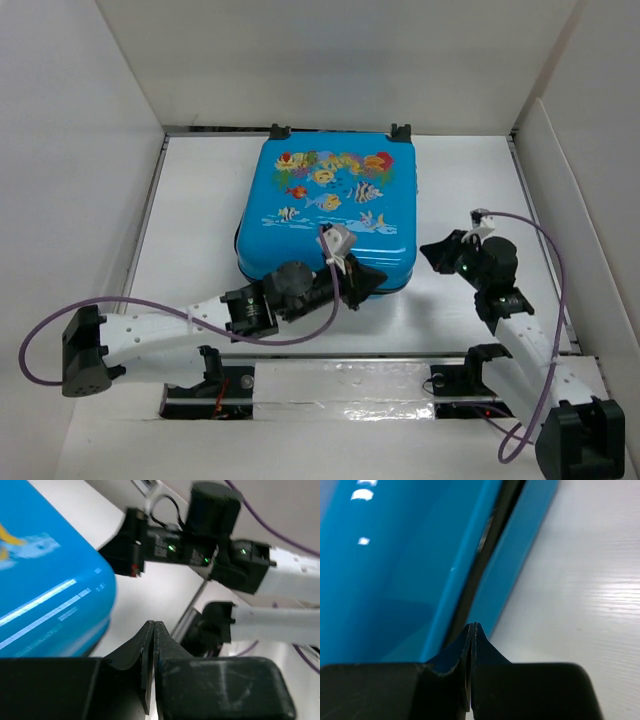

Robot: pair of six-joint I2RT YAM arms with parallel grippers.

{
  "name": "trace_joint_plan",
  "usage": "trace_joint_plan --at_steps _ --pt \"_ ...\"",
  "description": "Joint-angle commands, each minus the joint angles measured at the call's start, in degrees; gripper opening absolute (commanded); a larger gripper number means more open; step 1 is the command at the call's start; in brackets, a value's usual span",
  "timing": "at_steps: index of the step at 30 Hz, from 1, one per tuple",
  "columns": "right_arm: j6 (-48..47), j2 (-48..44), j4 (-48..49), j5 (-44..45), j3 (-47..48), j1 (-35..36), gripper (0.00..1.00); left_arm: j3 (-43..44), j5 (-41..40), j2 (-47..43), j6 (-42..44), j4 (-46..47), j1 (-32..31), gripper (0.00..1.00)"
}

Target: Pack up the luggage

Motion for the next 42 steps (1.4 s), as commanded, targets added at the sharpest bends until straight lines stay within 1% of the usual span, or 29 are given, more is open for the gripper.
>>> trace_joint_plan --at_steps 1,3,4,6,7,9,10,11,12,13,14,15,16,17,19,21,23,24,26,30,33,34,35,36,38,39,40,41,42 --pt "-2.34 -1.67 -2.77 -1.0 1.19 6.14 0.0 -1.8 -5.99 1.57 1.28 -0.25 -5.69 0.0" --pt "-2.97 -0.35 -4.45 -1.0 2.77 9.49 0.0 -5.21 -10.19 5.17 -2.57 1.66 -11.56 0.0" --pt "-3.14 0.7 -4.45 -0.65 3.82 12.82 0.0 -6.28 -11.95 5.71 -4.25 2.2 -12.64 0.0" --pt "-3.06 1.15 -5.07 1.63 4.88 15.74 0.0 -10.66 -14.16 5.46 -8.2 5.0 -13.18 0.0" --pt "-2.62 1.15 -4.9 2.16 5.5 17.14 0.0 -12.34 -15.38 4.93 -11.96 5.46 -13.18 0.03" --pt "-2.44 1.24 -4.81 3.83 6.29 20.75 0.0 -16.38 -21.26 2.22 -16.55 2.93 -13.18 0.07" --pt "-2.35 1.59 -4.89 5.66 6.99 22.76 0.0 -17.62 -23.63 0.81 -21.71 1.0 -13.18 0.18" --pt "-2.27 1.85 -4.98 6.81 7.26 23.57 0.0 -18.76 -28.01 -1.2 -24.45 -0.76 -13.7 0.24" --pt "-2.35 2.2 -5.07 8.13 7.44 24.27 0.0 -21.73 -29.88 -5.75 -26.57 -3.22 -13.71 0.31" --pt "-2.18 2.55 -4.72 8.83 7.52 24.28 0.0 -23.42 -31.46 -8.06 -28.59 -4.2 -14.4 0.35" --pt "-1.92 3.17 -2.63 8.75 7.26 24.89 0.0 -24.91 -33.57 -10.43 -33.83 -5.43 -14.41 0.41" --pt "-1.83 4.83 -1.65 8.23 7.44 24.89 0.0 -28.23 -34.29 -14.63 -36.24 -7.18 -15.02 0.42" --pt "-1.82 5.71 -1.29 8.14 7.79 24.89 0.0 -29.75 -35.51 -16.32 -39.74 -9.28 -15.55 0.42" --pt "-1.82 6.5 -2.33 9.36 8.4 24.89 0.0 -31.07 -38.74 -18.0 -48.48 -11.65 -17.2 0.43" --pt "-1.91 7.13 -2.34 11.12 8.93 24.89 0.0 -34.23 -42.8 -21.34 -60.19 -22.7 -18.53 0.43" --pt "-1.91 5.03 -2.0 15.33 7.62 24.2 0.0 -35.81 -46.76 -23.62 -74.42 -32.02 -18.54 0.48" --pt "-2.79 3.44 -0.16 14.13 6.39 22.79 0.0 -36.35 -48.96 -24.6 -79.38 -34.69 -18.54 0.53" --pt "-3.23 2.83 0.2 13.07 5.95 22.09 0.0 -36.53 -50.36 -25.04 -84.46 -37.4 -18.54 0.54" --pt "-4.11 1.59 0.12 11.4 5.07 20.16 0.0 -37.05 -51.51 -25.22 -88.09 -38.39 -18.54 0.55" --pt "-4.55 1.5 0.64 8.41 4.01 15.32 0.0 -37.76 -58.26 -25.22 -96.19 -42.34 -18.54 0.6" --pt "-4.11 4.39 3.54 4.54 3.48 9.53 0.0 -36.71 -62.76 -25.57 -93.49 -41.31 -18.54 0.59" --pt "-3.24 5.71 4.33 3.66 3.66 7.68 0.0 -36.27 -63.38 -25.57 -91.74 -40.6 -18.54 0.59" --pt "-3.06 7.11 6.6 0.35 3.83 5.84 0.0 -35.66 -64.43 -25.66 -87.98 -39.99 -18.54 0.59" --pt "-2.88 10.0 7.93 -1.42 4.53 2.77 0.0 -34.43 -65.05 -25.57 -87.59 -40.59 -18.54 0.59" --pt "-2.53 13.0 13.09 -4.24 5.5 0.91 0.0 -33.11 -66.54 -25.57 -90.21 -44.44 -17.4 0.56" --pt "-2.61 15.97 15.65 -5.91 6.11 0.38 0.0 -31.45 -68.2 -26.18 -89.44 -45.94 -16.18 0.55" --pt "-2.96 17.4 18.72 -7.75 6.29 -0.33 0.0 -30.21 -68.91 -26.71 -84.65 -44.04 -15.56 0.54" --pt "-2.97 18.54 25.19 -9.86 6.12 -0.33 0.0 -29.16 -69.18 -27.32 -76.51 -39.85 -15.55 0.53" --pt "-2.79 19.77 27.86 -10.49 6.12 -0.33 0.0 -28.45 -67.97 -28.46 -54.5 -23.79 -14.16 0.52"
